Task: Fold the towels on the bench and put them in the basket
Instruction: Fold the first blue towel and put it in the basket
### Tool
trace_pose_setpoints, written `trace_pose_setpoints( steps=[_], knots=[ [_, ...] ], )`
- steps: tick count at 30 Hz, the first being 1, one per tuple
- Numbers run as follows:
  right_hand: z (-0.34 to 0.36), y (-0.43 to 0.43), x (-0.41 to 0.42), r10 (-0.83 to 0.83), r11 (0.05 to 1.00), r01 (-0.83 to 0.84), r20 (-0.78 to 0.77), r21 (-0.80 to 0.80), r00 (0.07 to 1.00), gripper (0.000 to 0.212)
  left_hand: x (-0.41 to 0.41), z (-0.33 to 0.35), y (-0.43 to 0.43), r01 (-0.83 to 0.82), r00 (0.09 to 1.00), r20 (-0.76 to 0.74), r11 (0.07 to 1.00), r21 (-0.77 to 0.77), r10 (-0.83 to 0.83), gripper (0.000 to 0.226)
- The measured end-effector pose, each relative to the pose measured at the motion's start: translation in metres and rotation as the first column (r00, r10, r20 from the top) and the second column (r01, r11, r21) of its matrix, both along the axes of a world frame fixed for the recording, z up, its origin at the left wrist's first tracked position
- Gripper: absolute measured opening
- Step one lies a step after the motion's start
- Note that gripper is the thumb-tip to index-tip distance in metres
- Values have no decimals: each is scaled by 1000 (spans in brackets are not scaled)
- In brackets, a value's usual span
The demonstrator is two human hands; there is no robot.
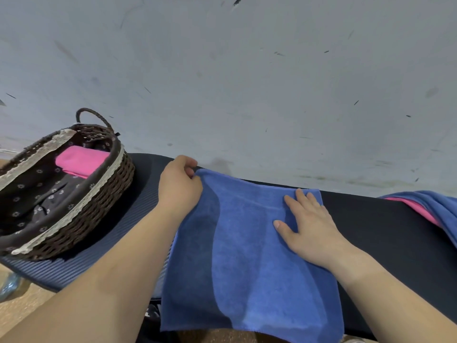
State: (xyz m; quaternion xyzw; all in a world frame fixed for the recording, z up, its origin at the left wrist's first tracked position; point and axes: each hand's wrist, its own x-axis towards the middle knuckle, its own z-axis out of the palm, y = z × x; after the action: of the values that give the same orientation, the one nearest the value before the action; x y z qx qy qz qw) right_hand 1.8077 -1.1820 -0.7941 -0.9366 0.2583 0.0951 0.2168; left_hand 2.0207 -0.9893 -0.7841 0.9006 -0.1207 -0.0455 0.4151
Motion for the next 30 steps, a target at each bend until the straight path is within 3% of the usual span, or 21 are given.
trace_pose_setpoints(
  steps=[3,7,9,12,14,17,20,24,30],
  knots=[
    [-1,-3,-1,-1,1000,1,22,-5,1000,75,0,-1,-1,34,999,9,997,65,-34,34],
    [-1,-5,0,31,999,-33,151,6,988,65,-24,20,-4,228,959,88,916,329,-270,23],
    [-2,-4,4,45,998,-51,155,35,987,63,-49,34,-2,310,926,40,817,486,-375,19],
    [-6,-2,7,76,997,-77,33,11,997,66,-90,45,4,396,874,-121,546,739,-470,33],
    [-6,-1,8,82,996,-83,-31,-27,996,68,-112,46,6,415,848,-192,395,819,-494,49],
    [-2,3,3,55,995,-63,-95,-78,994,71,-133,45,5,422,833,-240,293,858,-498,72],
    [0,0,-10,-8,993,-12,-160,-121,987,73,-148,49,5,446,805,-301,186,875,-511,78],
    [4,-14,-32,-93,987,61,-226,-147,970,76,-163,50,-2,519,764,-376,153,841,-524,92],
    [16,-17,-56,-142,978,88,-301,-187,943,83,-140,30,-28,485,836,-362,249,838,-412,92]
  ],
)
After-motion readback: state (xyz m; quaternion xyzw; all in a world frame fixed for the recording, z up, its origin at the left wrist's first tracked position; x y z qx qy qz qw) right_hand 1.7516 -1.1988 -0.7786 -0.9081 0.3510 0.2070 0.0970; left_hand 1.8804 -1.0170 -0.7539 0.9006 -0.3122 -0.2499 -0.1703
